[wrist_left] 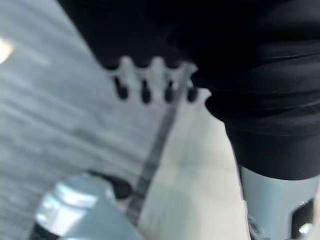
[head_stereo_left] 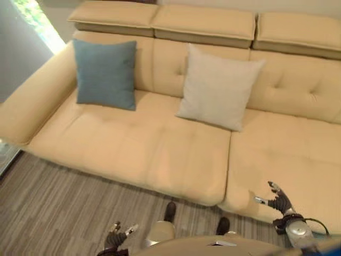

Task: Pick up all the scattered cushions and arrange them neatly on the sofa.

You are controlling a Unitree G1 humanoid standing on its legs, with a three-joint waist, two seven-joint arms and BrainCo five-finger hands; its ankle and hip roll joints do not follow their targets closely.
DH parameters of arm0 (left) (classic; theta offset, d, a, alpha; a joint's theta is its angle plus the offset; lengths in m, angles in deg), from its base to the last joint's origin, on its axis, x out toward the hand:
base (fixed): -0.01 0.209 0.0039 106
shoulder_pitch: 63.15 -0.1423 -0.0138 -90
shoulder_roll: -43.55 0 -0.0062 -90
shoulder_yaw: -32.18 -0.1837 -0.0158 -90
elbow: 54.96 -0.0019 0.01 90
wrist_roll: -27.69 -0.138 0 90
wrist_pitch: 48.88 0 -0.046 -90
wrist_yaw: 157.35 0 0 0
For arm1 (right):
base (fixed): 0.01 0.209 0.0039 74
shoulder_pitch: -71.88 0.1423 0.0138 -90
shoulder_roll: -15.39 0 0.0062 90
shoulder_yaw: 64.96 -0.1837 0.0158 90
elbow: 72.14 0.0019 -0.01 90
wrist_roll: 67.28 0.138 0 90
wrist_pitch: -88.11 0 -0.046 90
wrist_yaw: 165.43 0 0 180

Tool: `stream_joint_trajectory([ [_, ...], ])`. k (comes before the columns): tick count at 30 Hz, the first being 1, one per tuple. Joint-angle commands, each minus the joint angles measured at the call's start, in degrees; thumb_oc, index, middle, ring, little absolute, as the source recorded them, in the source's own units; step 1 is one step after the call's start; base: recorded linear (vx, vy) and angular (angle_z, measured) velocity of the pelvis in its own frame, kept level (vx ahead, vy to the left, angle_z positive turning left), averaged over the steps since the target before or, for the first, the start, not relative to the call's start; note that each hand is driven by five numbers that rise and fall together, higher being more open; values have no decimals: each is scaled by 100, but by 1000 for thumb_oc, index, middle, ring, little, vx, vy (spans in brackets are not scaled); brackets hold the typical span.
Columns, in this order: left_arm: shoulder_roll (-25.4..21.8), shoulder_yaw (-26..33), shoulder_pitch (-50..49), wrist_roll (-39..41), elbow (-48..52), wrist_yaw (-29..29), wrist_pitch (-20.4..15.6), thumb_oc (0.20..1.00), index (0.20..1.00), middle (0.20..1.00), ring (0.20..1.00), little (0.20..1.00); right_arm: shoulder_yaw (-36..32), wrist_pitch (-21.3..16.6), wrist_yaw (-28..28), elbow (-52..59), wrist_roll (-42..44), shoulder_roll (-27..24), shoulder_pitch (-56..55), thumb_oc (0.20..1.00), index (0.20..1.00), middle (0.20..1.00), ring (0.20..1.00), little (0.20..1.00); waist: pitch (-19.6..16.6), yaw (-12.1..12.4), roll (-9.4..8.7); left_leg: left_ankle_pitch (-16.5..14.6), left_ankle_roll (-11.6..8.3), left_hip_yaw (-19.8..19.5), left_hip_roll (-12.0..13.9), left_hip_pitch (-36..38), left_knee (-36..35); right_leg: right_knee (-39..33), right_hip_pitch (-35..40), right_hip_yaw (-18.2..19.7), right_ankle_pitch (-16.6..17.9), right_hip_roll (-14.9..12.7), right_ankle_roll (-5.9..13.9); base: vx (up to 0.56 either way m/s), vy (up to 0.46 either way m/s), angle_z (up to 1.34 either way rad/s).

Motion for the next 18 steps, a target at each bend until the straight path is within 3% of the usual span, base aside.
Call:
stream_joint_trajectory([
  [1,-233,94,498,28,205,-16,-127,1000,1000,1000,1000,1000,-47,-74,62,76,198,-18,492,1000,1000,1000,1000,1000,194,42,-334,470,-446,212,-37,1,682,240,-7,10,-99,-236,261,-84,-18,36],
  [5,-159,-10,588,-180,51,-40,-89,1000,1000,1000,1000,1000,158,89,1,-540,12,37,715,1000,1000,1000,1000,1000,113,110,-484,-340,-186,-29,-458,409,1499,443,-221,253,124,-491,309,-112,66,-21],
  [7,-111,-132,671,-230,115,-23,-65,1000,1000,1000,1000,1000,204,229,-14,-787,-26,112,816,1000,1000,1000,1000,1000,80,-29,-407,-740,-33,60,-502,829,1286,685,-494,461,272,-611,428,-173,223,-74],
  [8,-111,-132,671,-230,116,-22,-64,1000,1000,1000,1000,1000,204,229,-14,-787,-25,111,816,1000,1000,1000,1000,1000,80,-20,-407,-741,-30,71,-503,832,1284,690,-501,473,272,-612,429,-246,258,-65],
  [9,-90,-301,771,-291,149,4,-51,1000,1000,1000,1000,1000,208,277,-7,-995,8,149,925,1000,1000,1000,1000,1000,132,-96,-427,-994,103,136,-687,835,1188,719,-710,632,525,-787,551,-146,135,-24],
  [10,-90,-300,774,-292,148,4,-51,1000,1000,1000,1000,1000,208,276,-6,-998,8,149,929,1000,1000,1000,1000,1000,132,-87,-429,-996,106,146,-690,831,1192,721,-718,643,527,-789,553,-220,225,-17],
  [12,-82,-460,891,-407,189,39,-49,1000,1000,1000,1000,1000,228,314,25,-1082,-22,158,1031,1000,1000,1000,1000,1000,200,-79,-481,-1142,254,35,-980,824,1204,655,-936,781,879,-966,689,-235,229,-53],
  [14,-92,-524,964,-485,210,47,-53,1000,1000,1000,1000,1000,245,354,31,-1182,-75,255,1101,1000,1000,1000,1000,1000,211,-84,-489,-1250,367,147,-1093,812,1069,410,-1198,813,1123,-1176,863,-340,238,-74],
  [16,-121,-560,997,-539,223,75,-41,1000,1000,1000,1000,1000,268,385,42,-1225,-78,313,1150,1000,1000,1000,1000,1000,258,-52,-480,-1220,411,235,-1093,747,1108,526,-1331,747,1092,-1214,877,-222,87,-66],
  [18,-185,-532,999,-541,232,65,-24,1000,1000,1000,1000,1000,350,403,17,-1277,-83,417,1169,1000,1000,1000,1000,1000,327,132,-427,-1088,503,439,-1080,613,1154,1178,-1198,388,672,-1146,738,-285,123,-59],
])
